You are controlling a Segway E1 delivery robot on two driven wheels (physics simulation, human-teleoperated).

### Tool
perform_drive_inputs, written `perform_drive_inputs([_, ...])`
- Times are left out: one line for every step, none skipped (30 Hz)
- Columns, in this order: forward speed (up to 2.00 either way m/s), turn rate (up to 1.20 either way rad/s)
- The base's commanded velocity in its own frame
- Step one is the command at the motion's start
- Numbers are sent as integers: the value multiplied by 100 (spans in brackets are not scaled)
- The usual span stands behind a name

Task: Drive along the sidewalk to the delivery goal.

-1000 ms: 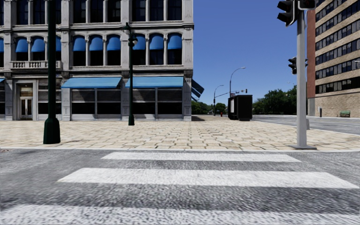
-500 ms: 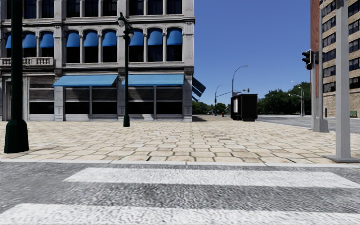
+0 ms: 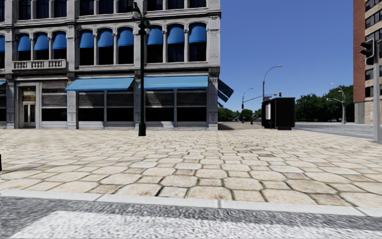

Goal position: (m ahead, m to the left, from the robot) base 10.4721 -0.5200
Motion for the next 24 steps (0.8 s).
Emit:
perform_drive_inputs([200,0])
perform_drive_inputs([200,0])
perform_drive_inputs([200,0])
perform_drive_inputs([200,0])
perform_drive_inputs([200,0])
perform_drive_inputs([200,0])
perform_drive_inputs([200,0])
perform_drive_inputs([200,0])
perform_drive_inputs([200,0])
perform_drive_inputs([200,0])
perform_drive_inputs([200,0])
perform_drive_inputs([200,0])
perform_drive_inputs([200,0])
perform_drive_inputs([200,0])
perform_drive_inputs([200,0])
perform_drive_inputs([200,0])
perform_drive_inputs([200,0])
perform_drive_inputs([200,0])
perform_drive_inputs([200,0])
perform_drive_inputs([200,0])
perform_drive_inputs([200,0])
perform_drive_inputs([200,0])
perform_drive_inputs([200,0])
perform_drive_inputs([200,0])
